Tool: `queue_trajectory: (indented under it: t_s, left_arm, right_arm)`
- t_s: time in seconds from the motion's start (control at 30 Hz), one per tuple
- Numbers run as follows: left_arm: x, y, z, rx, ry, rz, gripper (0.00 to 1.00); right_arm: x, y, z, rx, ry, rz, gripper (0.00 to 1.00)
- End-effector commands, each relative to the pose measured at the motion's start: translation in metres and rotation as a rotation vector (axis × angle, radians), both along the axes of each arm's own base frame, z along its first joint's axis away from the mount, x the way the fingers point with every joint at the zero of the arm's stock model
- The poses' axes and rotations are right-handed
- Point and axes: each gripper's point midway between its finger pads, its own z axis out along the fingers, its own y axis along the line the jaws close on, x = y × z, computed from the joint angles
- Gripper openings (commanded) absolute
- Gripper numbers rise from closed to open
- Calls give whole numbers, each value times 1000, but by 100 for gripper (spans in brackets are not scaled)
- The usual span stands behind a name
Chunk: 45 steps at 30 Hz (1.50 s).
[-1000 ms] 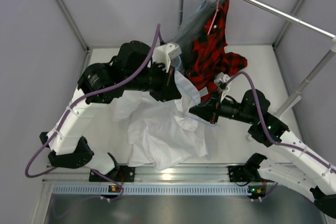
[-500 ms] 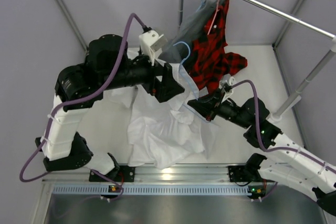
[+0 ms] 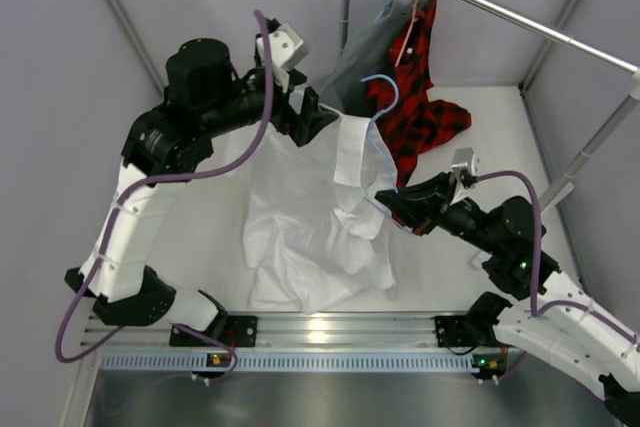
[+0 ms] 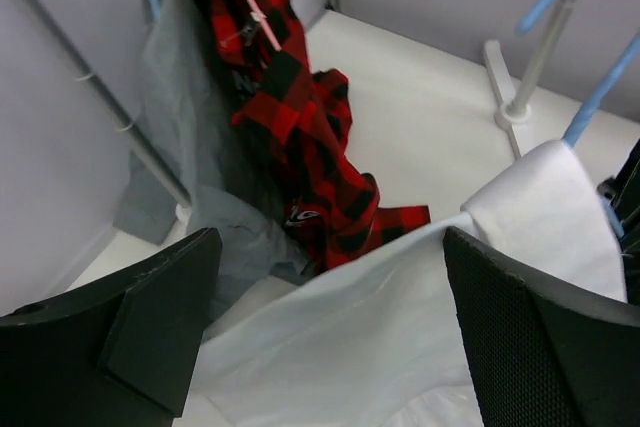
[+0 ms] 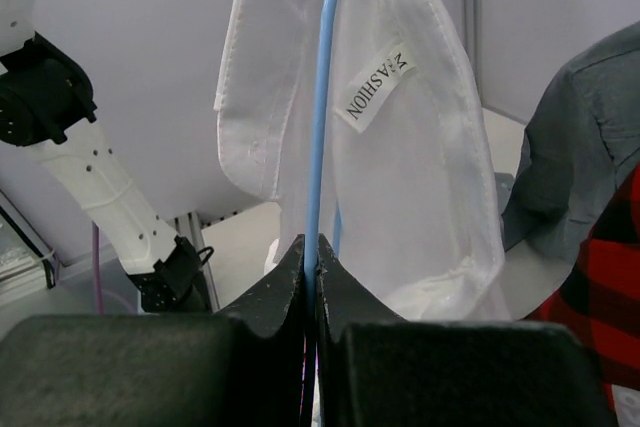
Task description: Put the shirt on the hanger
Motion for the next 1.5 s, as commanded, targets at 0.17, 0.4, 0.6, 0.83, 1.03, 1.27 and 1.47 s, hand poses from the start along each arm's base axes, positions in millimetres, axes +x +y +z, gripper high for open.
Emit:
queue_trajectory:
  t_s: [0.17,0.4,0.6,0.83,1.03,1.27,1.47]
  left_arm:
    - [-50,-43,-1,24,-119,-498,89]
    - [-71,-56,-28,15,-14,-681,84]
    - [-63,-46,-38,66,-45,-617,85]
    - [-73,-26,-47,127,-39,-587,89]
    - [-95,-16,-56,138,7,-632,91]
    - [-88,-30,-30,83,-31,-671,98]
    - [-89,-46,-38,33,85,-756,96]
  right_arm:
    - [-22,-23,19,1,-93,84,0]
    - [-32,-30,10,-66,-82,142,0]
    - [-34,-35,8,-110,-81,160,0]
    - [-29,-41,11,-138,-82,141,0]
    - [-32,-40,20,-141,-104,168,0]
    - [-40,-35,17,-176,-93,248,0]
    - [-45,-34,15,-207,-94,289,0]
